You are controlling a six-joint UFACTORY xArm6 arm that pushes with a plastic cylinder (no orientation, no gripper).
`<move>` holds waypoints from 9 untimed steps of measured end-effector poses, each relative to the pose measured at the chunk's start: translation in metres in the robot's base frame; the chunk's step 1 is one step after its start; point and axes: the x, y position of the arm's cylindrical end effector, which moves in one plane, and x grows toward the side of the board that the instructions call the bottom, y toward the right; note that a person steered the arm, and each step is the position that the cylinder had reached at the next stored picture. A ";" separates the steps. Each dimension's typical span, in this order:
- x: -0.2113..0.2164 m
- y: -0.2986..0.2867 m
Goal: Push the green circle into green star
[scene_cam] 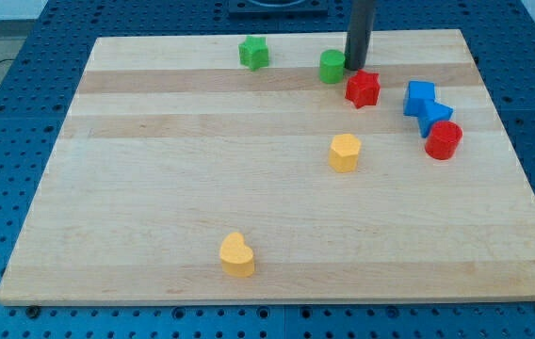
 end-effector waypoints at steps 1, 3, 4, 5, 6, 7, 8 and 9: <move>0.022 -0.002; 0.042 -0.065; 0.018 -0.079; 0.017 -0.080; 0.038 -0.076; 0.040 -0.060; 0.036 -0.049; 0.033 -0.034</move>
